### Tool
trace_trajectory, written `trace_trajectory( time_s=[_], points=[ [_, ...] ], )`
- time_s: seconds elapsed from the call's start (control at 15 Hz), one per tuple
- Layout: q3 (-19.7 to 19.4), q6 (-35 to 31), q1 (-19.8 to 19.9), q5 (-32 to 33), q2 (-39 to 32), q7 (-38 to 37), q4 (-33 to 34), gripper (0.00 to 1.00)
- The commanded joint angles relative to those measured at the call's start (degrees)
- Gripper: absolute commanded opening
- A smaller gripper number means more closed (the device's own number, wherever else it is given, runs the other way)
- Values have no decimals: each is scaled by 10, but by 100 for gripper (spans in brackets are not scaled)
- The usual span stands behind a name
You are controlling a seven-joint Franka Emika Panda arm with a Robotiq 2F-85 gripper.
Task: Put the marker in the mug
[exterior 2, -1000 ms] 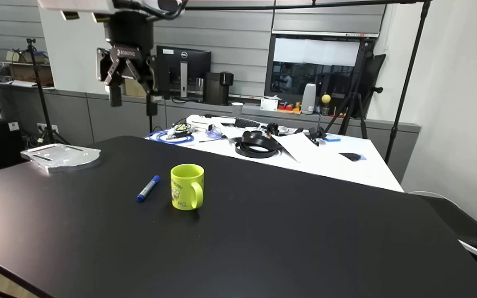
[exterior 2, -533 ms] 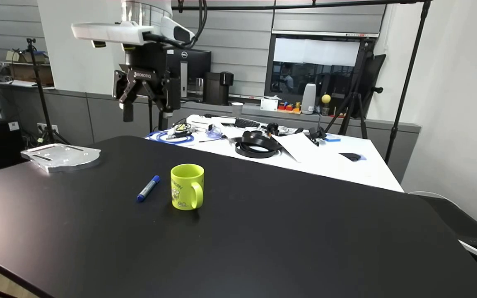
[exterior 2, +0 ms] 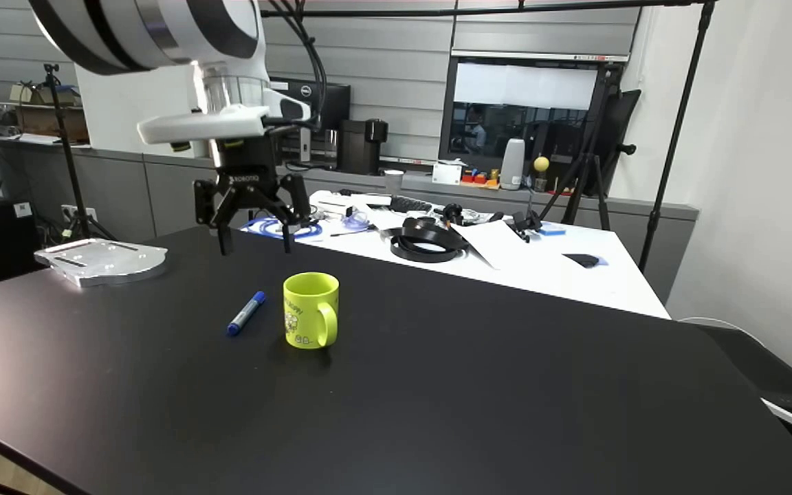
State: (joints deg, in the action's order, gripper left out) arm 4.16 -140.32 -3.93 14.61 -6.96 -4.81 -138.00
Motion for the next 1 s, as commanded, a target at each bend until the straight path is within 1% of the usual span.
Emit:
trace_trajectory(
  time_s=[0.0,0.07,0.2,0.33,0.47,0.6,0.73,0.8,0.93],
  points=[
    [8,-47,-22,-9,-89,0,51,100],
    [-1,-35,-20,-4,-48,3,19,100],
    [-1,-43,-27,-5,-70,4,24,100],
    [-3,-42,-25,-5,-66,5,23,100],
    [-4,-78,-21,-17,-74,-5,18,100],
    [2,-125,-26,-41,-90,-16,17,100],
    [12,-157,-35,-73,-111,-20,24,100],
    [8,-171,-46,-67,-120,-26,28,100],
    [7,-176,-59,-72,-137,-22,37,100]
  ],
)
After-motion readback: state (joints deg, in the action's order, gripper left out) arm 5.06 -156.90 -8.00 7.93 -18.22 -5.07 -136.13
